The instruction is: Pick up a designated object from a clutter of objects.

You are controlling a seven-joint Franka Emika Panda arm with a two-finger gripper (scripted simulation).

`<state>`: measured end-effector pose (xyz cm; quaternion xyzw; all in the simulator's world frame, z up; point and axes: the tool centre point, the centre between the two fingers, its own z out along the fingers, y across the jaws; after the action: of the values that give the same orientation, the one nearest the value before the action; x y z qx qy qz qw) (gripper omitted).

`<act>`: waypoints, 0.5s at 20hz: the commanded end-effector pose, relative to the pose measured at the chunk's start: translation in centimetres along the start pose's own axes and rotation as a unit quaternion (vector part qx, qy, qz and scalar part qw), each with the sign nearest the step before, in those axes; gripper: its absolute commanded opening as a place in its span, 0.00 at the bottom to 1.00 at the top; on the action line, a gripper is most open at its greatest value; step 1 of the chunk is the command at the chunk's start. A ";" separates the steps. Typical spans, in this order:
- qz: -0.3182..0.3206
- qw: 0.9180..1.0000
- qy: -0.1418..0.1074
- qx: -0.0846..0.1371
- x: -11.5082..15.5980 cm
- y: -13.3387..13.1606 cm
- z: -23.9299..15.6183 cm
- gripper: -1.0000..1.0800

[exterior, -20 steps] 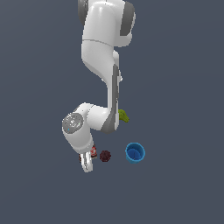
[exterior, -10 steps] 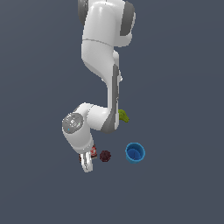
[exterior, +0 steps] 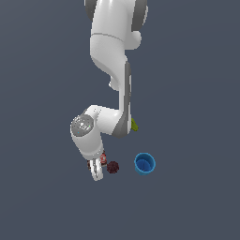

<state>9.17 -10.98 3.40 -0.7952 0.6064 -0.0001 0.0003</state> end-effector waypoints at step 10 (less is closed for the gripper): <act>0.000 1.000 -0.001 0.001 -6.5 2.0 -6.4 0.00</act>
<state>6.11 -6.25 8.76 -0.7952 0.6063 0.0004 0.0007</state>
